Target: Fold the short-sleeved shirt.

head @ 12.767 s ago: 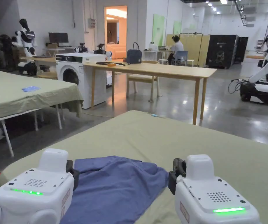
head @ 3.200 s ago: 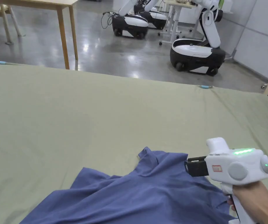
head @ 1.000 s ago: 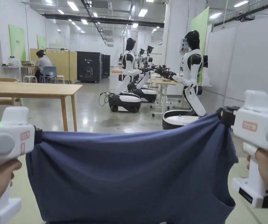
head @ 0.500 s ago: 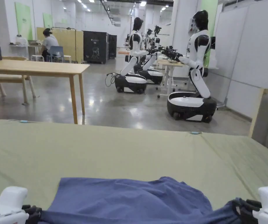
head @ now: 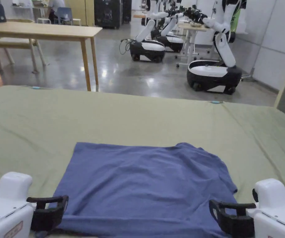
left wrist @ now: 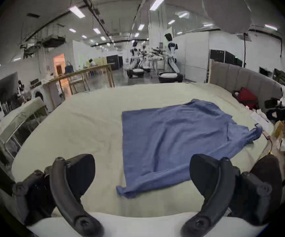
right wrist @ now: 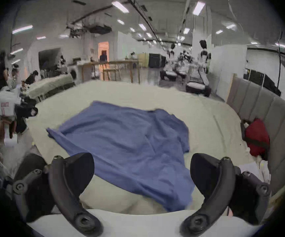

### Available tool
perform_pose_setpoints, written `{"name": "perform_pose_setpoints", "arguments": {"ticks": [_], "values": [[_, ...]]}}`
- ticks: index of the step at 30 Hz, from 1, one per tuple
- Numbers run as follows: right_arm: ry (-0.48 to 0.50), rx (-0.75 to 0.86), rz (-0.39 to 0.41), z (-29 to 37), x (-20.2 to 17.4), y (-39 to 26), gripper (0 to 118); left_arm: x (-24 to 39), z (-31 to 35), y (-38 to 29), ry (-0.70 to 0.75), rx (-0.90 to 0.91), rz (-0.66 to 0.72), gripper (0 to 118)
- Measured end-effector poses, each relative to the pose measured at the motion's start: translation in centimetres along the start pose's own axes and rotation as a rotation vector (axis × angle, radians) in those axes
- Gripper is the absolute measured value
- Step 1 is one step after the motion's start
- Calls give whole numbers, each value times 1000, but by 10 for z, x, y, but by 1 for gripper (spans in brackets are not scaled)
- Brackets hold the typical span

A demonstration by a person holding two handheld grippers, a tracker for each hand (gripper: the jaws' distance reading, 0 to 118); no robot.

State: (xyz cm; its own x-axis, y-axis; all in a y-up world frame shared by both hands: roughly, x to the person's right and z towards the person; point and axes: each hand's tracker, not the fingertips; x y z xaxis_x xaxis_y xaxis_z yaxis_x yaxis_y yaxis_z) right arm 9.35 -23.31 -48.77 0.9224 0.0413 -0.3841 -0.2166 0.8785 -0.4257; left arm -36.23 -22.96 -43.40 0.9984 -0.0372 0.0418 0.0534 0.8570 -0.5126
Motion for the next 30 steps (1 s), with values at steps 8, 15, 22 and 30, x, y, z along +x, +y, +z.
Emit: {"name": "perform_pose_setpoints", "arguments": {"ticks": [8,15,22,30], "values": [[27,-58,-144,-12,-40,-25,0,-15,10,-58,7,-197,149,0],[-44,-84,-108,-2,-20,-26,0,-47,-23,-72,23,-215,129,10],[-177,-141,-100,9,20,-30,0,-70,-89,-68,-12,-252,146,111],[-237,-217,-166,4,60,-58,0,-65,-130,-66,-94,-330,229,0]]}}
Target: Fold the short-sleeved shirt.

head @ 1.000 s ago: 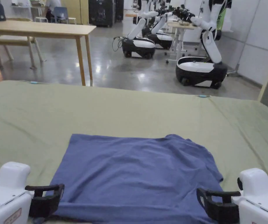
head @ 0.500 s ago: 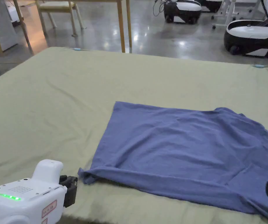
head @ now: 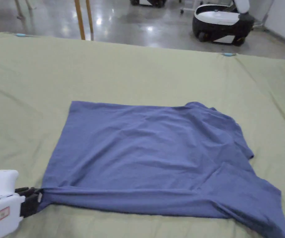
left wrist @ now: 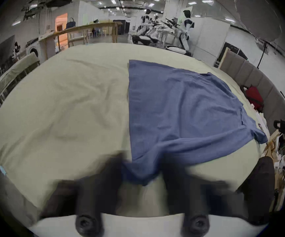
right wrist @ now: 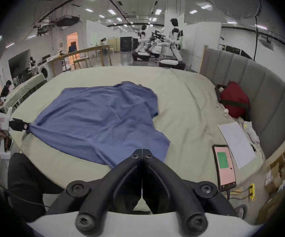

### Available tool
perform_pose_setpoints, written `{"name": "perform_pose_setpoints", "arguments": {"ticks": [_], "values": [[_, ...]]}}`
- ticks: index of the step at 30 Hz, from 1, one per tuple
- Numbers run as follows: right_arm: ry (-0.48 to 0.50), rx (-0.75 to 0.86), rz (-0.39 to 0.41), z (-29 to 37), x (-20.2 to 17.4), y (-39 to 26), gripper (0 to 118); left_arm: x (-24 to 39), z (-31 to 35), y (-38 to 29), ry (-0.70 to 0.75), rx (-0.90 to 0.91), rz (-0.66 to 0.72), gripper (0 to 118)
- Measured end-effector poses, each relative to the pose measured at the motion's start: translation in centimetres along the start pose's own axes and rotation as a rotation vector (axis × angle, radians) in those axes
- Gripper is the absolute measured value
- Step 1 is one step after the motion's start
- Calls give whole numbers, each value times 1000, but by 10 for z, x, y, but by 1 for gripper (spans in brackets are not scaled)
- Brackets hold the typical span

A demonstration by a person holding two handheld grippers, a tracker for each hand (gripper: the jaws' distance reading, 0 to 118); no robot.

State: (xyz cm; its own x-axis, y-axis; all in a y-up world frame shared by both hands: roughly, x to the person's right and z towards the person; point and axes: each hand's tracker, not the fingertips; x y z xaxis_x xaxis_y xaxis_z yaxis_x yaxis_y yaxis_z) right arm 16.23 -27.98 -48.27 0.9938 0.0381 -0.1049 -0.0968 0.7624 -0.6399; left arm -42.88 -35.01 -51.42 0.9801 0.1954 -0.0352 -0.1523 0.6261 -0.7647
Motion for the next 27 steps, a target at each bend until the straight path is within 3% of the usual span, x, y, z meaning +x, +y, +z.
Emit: {"name": "perform_pose_setpoints", "arguments": {"ticks": [2,3,5,6,9,11,13,14,19,23,27], "values": [[76,13,-31,-4,10,-9,2,8,2,11,16,12,-23,0],[121,2,-51,-8,17,-13,26,11,2,17,25,-3,-46,0],[171,-40,-62,-22,24,-22,110,14,8,11,29,17,-36,0],[168,52,-41,-24,25,-29,118,13,9,14,13,20,-25,0],[119,-63,4,-53,28,-42,117,16,13,15,24,22,-23,0],[122,-148,26,-72,28,-51,105,17,11,18,26,16,-23,0],[93,-166,18,-82,24,-53,25,21,12,15,34,11,-33,0],[97,-167,6,-88,25,-54,9,23,12,16,35,8,-37,0],[143,-31,-70,-55,31,-19,8,39,36,29,68,65,-67,0],[143,36,-12,-33,26,38,8,56,50,64,72,133,-135,0],[126,71,33,-61,17,100,8,64,24,114,106,148,-170,0]]}}
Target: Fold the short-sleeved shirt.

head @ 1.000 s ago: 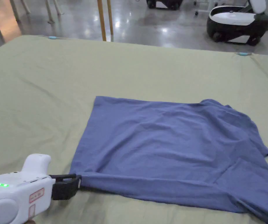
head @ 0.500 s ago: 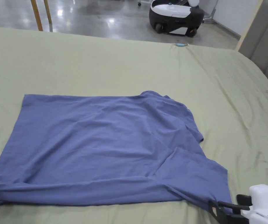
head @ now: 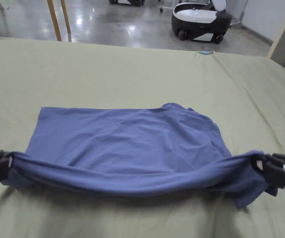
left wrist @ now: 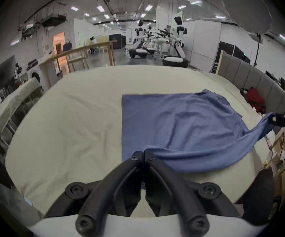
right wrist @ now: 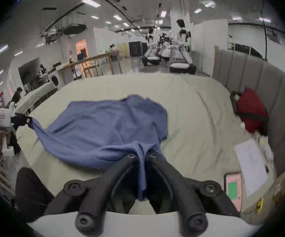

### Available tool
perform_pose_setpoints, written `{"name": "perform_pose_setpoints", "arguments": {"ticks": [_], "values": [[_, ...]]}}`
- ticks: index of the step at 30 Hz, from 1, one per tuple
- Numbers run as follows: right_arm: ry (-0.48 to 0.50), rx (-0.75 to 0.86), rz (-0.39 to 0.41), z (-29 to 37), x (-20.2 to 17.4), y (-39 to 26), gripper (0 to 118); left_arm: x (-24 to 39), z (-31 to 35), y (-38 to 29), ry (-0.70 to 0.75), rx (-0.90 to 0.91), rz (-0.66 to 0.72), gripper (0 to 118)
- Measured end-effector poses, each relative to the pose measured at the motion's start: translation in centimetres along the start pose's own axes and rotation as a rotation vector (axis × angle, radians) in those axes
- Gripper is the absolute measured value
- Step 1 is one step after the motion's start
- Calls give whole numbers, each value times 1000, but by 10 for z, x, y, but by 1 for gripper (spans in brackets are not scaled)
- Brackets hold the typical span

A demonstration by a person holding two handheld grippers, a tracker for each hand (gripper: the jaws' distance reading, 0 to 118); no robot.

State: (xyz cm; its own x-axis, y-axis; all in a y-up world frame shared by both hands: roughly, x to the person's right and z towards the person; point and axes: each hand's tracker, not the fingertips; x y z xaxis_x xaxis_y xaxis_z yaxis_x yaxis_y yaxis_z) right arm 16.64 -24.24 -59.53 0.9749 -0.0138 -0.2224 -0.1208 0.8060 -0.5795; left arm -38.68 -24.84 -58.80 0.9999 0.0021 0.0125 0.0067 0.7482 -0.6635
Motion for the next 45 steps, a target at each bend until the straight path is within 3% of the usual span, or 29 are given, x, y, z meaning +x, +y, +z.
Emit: {"name": "perform_pose_setpoints", "arguments": {"ticks": [4,11,12,13,14,15,16,22,23,24,25,26,27,30,36,37,38,40,41,42,45], "values": [[-40,-56,4,-70,-1,32,8,-9,-62,30,27,-69,21,0],[-59,-167,-17,-153,11,18,8,-13,-135,23,48,-186,59,0],[-57,-158,-26,-152,15,14,10,-12,-134,22,47,-176,64,9],[-49,-129,-36,-150,20,12,26,-12,-128,22,42,-143,75,25],[-14,-71,-65,-140,22,11,63,-9,-114,20,21,-85,88,56],[-2,-49,-90,-129,23,10,108,-6,-101,18,8,-51,78,102],[1,-28,-92,-115,20,10,116,-2,-85,15,1,-25,51,113],[-23,169,43,-12,-43,-21,113,19,22,-30,19,151,-33,110],[-39,187,47,-1,-52,-27,106,22,35,-42,23,152,-29,105],[-39,194,40,9,-60,-34,70,24,46,-55,30,154,-17,74],[-59,232,17,15,-67,-40,23,24,56,-65,28,150,2,24],[-78,253,0,21,-72,-46,1,19,57,-75,36,143,38,0],[-100,252,-23,24,-74,-51,1,20,62,-85,85,134,64,0],[-14,233,-106,35,-77,-57,1,6,61,-103,67,71,68,0],[-18,201,-93,30,-75,-60,1,-13,32,-102,79,36,76,0],[-23,198,-93,29,-75,-61,1,-16,23,-99,78,26,76,1],[-31,198,-91,29,-73,-61,1,-9,16,-89,74,13,70,13],[-31,176,-90,25,-67,-58,1,-12,-11,-82,72,-43,53,85],[-44,168,-87,22,-67,-59,1,-12,-24,-79,67,-52,38,113],[-58,163,-81,20,-64,-59,1,-8,-32,-71,64,-29,29,118],[-79,134,-75,12,-53,-59,1,-10,-72,-57,73,-94,25,116]]}}
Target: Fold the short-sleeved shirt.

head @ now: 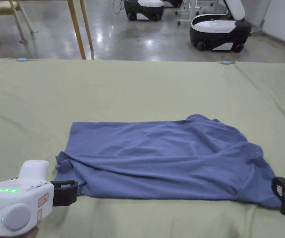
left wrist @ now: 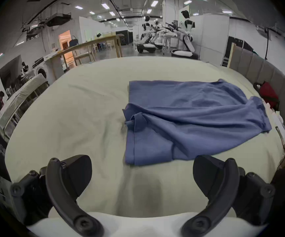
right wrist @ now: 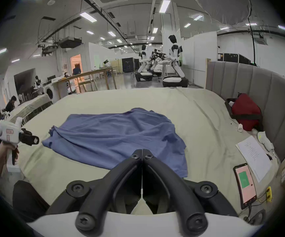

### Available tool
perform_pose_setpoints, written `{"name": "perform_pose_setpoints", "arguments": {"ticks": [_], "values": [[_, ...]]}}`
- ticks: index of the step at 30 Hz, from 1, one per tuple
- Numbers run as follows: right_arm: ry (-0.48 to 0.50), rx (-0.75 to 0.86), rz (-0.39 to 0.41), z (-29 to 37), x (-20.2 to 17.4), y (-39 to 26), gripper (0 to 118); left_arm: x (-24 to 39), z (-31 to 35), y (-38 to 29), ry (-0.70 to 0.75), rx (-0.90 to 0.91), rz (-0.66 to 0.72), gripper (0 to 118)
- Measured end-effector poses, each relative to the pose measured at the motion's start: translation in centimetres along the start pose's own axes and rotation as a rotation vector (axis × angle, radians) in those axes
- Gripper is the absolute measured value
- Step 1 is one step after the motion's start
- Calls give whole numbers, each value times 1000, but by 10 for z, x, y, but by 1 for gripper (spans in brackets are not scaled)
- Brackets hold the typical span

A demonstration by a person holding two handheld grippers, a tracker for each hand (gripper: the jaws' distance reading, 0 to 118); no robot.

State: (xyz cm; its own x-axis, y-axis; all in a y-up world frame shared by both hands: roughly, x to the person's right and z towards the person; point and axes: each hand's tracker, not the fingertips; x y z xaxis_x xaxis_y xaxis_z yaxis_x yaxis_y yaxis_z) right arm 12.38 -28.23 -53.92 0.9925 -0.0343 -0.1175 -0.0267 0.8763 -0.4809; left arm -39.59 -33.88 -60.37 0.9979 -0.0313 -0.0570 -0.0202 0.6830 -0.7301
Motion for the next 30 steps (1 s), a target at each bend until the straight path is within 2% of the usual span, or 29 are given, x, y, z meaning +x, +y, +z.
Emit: {"name": "perform_pose_setpoints", "arguments": {"ticks": [2,4,5,6,7,8,10,11,12,13,14,15,17,18,20,22,24,27,30], "values": [[-17,-19,4,-7,8,0,1,0,-23,5,-3,-25,4,114],[-42,-37,12,-15,14,-1,1,-1,-44,6,16,-68,4,103],[-53,-44,13,-20,19,-2,1,1,-49,5,20,-91,3,90],[-64,-59,14,-27,24,-2,1,2,-56,4,20,-112,1,69],[-70,-75,16,-34,28,-2,3,2,-57,3,3,-114,16,67],[-82,-83,14,-42,33,-5,15,6,-51,4,9,-88,9,61],[-61,-133,-34,-65,48,-9,107,14,-36,8,4,-68,-41,25],[-34,-206,-65,-81,56,-11,118,18,-30,10,38,-31,-65,18],[-24,-259,-82,-97,62,-18,117,20,-24,12,33,-10,-72,17],[-41,-206,-65,-108,66,-28,117,20,-19,15,23,-14,-61,16],[-70,-240,-46,-122,68,-33,117,20,-17,18,13,-13,-53,16],[-100,-263,-13,-136,70,-38,117,23,-13,21,6,-3,-50,11],[-89,-299,-7,-147,72,-39,114,22,-10,27,10,8,-53,11],[-62,-366,-41,-155,75,-40,99,23,-11,30,7,3,-52,11],[-63,-370,-20,-158,72,-33,32,21,-15,30,-23,-14,-31,7],[-31,-318,43,-144,65,-24,14,19,-14,28,-23,-13,-14,6],[-38,-283,37,-124,60,-16,11,19,-4,27,-25,-5,-5,5],[13,-235,-5,-87,61,0,11,17,19,26,-49,9,-22,5],[52,-209,-9,-43,57,10,11,13,55,20,-76,36,-30,5]]}}
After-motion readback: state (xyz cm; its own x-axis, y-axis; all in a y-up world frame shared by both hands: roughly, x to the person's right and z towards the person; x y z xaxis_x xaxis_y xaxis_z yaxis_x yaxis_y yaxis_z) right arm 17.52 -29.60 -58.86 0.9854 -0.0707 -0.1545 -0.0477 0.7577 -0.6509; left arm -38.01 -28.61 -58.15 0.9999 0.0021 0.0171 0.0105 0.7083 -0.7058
